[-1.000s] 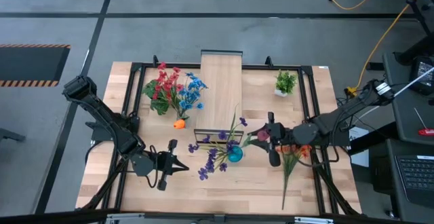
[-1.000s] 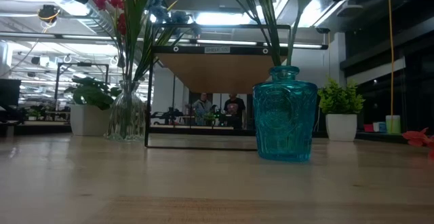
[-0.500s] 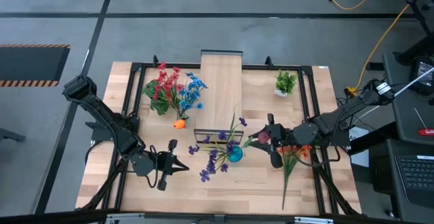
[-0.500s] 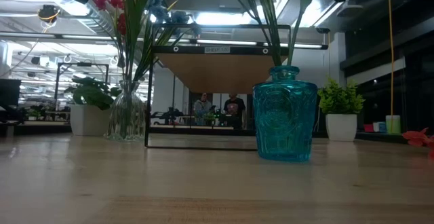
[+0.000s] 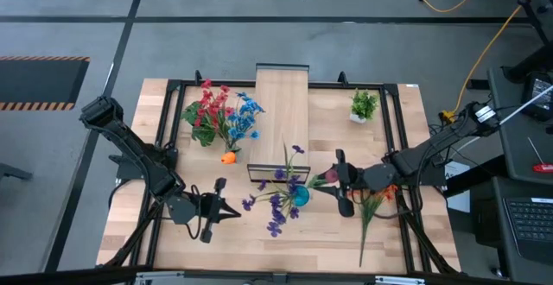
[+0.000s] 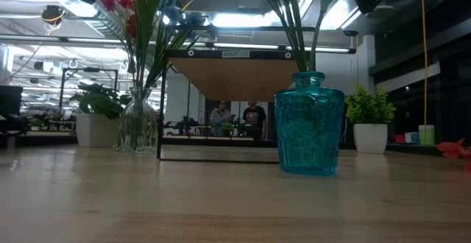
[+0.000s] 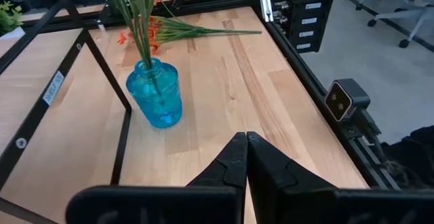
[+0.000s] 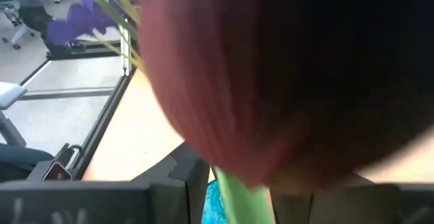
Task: Pick and place flowers into a vace then onto a shelf
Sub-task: Put the red tulip into the blue vase, then put the orange flowers into the blue vase
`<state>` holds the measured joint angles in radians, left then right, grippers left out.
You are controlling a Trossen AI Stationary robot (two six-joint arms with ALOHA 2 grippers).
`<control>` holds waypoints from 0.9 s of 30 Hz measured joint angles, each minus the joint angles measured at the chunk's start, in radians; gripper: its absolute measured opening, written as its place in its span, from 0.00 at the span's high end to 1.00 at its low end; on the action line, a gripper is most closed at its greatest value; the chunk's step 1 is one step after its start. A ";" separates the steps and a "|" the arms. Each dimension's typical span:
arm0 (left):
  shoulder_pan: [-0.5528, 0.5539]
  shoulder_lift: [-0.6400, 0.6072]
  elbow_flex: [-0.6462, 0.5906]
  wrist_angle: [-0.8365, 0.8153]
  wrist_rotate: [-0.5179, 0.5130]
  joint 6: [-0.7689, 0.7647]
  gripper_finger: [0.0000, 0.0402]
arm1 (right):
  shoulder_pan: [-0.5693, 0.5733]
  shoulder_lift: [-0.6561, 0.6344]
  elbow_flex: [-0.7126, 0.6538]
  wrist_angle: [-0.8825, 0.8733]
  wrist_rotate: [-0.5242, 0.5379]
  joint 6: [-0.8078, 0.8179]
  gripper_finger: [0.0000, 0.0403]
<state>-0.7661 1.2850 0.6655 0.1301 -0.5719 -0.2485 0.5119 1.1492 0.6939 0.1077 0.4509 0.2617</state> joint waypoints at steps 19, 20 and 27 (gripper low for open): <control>0.000 0.000 0.000 0.000 0.025 0.000 0.99 | 0.002 0.000 0.000 -0.144 -0.031 0.085 0.67; 0.000 0.000 0.000 0.000 0.025 0.000 0.99 | 0.002 0.000 0.000 -0.152 -0.032 0.097 0.67; 0.000 0.000 0.000 0.000 0.024 0.000 0.99 | 0.002 -0.017 0.000 -0.159 -0.034 0.074 0.67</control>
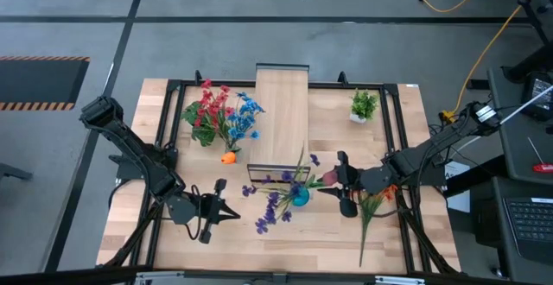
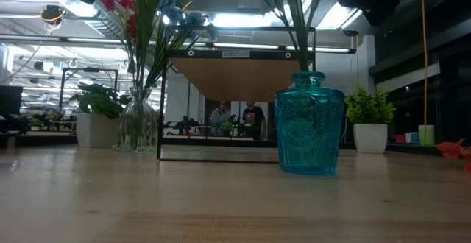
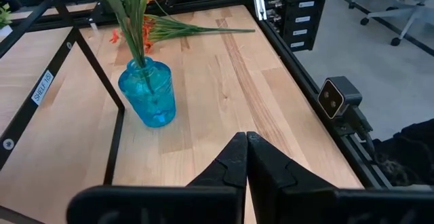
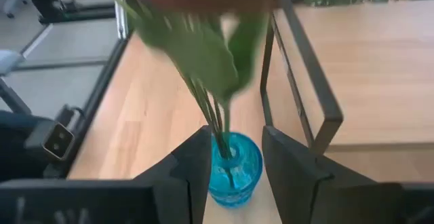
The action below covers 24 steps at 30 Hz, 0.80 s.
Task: Pick and place flowers into a vace then onto a shelf
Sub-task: Put the orange flowers into the blue vase
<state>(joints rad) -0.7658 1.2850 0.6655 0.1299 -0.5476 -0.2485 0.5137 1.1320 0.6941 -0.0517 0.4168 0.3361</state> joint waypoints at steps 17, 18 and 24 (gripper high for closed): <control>0.000 0.000 0.000 0.000 0.000 0.000 0.99 | 0.001 -0.210 0.000 -0.160 -0.061 0.114 0.67; 0.000 0.000 0.000 0.000 0.000 0.000 0.99 | 0.002 -0.214 0.000 -0.156 -0.076 0.117 0.67; 0.000 0.000 0.000 0.000 -0.001 -0.001 0.98 | 0.027 -0.233 0.000 -0.171 -0.090 0.128 0.67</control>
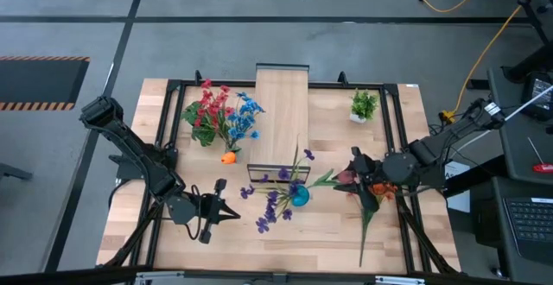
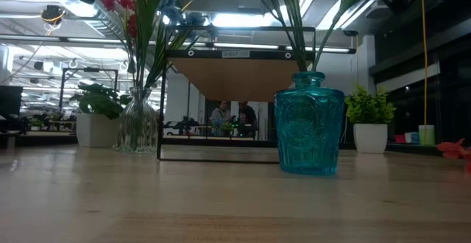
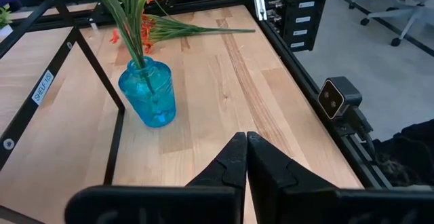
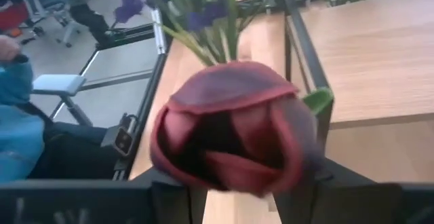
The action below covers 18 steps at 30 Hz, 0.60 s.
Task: Pick and place flowers into a vace then onto a shelf
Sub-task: Put the orange flowers into the blue vase
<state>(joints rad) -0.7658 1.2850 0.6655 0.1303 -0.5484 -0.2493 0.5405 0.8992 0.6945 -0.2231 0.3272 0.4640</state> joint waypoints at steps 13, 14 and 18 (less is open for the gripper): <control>0.000 0.000 0.000 0.001 0.000 -0.002 0.98 | 0.041 -0.106 0.000 -0.001 0.001 -0.053 0.67; 0.000 0.000 0.000 0.001 0.000 -0.002 0.98 | 0.041 -0.117 0.000 -0.002 0.001 -0.054 0.67; 0.000 0.000 0.000 0.001 0.000 -0.002 0.98 | 0.041 -0.141 0.000 -0.031 0.039 -0.050 0.67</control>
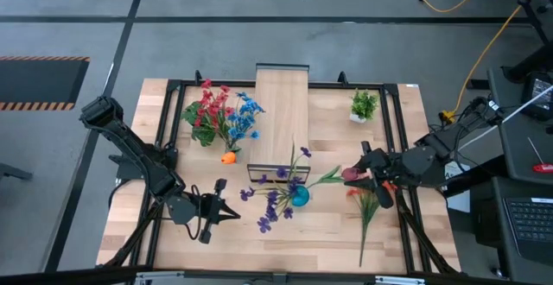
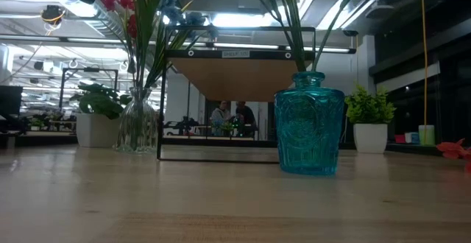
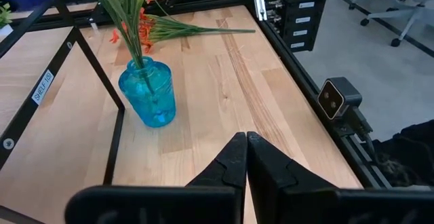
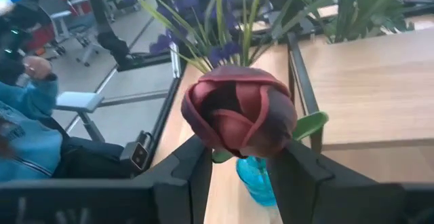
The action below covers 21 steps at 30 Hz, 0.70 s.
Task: Pick and place flowers into a vace then onto a shelf
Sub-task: Put the orange flowers into the blue vase
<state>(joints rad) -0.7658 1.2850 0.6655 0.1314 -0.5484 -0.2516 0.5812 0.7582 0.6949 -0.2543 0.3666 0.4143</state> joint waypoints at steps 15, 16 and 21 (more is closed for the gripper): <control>0.000 0.000 0.000 0.000 0.000 0.001 0.98 | 0.000 0.132 0.000 0.051 0.006 0.037 0.67; 0.000 0.000 0.000 0.000 0.000 0.001 0.98 | 0.000 0.134 0.000 0.059 0.006 0.026 0.67; 0.000 0.000 0.000 0.000 0.000 0.000 0.99 | 0.000 0.134 0.000 0.063 0.005 0.029 0.67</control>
<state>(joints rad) -0.7658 1.2850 0.6655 0.1314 -0.5484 -0.2512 0.5808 0.8925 0.6945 -0.1908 0.3720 0.4435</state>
